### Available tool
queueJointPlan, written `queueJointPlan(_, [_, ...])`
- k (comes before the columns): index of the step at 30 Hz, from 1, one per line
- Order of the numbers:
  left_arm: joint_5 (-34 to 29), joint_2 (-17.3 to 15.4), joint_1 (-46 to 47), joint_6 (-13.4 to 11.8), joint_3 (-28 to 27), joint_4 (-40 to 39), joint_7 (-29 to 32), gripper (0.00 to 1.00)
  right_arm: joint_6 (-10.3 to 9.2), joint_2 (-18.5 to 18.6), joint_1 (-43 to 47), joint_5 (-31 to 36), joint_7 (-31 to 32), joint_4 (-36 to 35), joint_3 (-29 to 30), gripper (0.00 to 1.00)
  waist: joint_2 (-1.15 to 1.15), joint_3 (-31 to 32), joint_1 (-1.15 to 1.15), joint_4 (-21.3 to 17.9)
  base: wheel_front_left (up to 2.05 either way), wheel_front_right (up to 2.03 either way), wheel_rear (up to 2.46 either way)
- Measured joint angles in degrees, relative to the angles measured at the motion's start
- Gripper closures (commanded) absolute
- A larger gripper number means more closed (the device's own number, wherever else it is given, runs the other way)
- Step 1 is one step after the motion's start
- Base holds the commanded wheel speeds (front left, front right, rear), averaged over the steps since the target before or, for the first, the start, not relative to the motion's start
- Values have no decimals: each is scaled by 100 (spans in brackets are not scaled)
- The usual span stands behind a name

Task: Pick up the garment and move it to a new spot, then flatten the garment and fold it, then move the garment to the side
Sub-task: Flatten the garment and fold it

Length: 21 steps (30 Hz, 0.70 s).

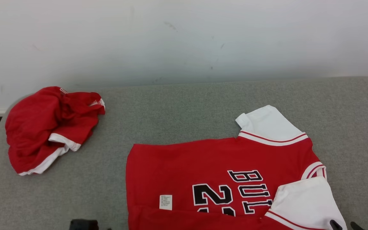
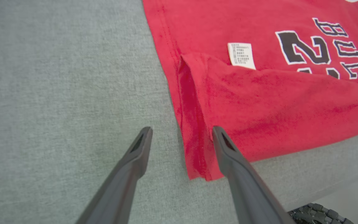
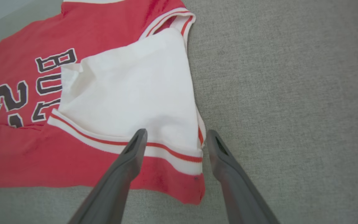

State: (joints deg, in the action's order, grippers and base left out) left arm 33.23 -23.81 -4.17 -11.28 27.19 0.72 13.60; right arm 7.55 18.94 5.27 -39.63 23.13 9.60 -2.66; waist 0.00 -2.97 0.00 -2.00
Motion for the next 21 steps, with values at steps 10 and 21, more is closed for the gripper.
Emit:
queueJointPlan(10, [-274,-168,804,-112,-270,-229,-205,0,0,-85,-616,358,-212,-624,240,0,0,-206,0,47,0,0,0])
queueJointPlan(21, [-445,203,2490,381,-29,798,-282,0,0,59,-2638,392,-554,87,-221,0,0,-945,0,112,0,0,0])
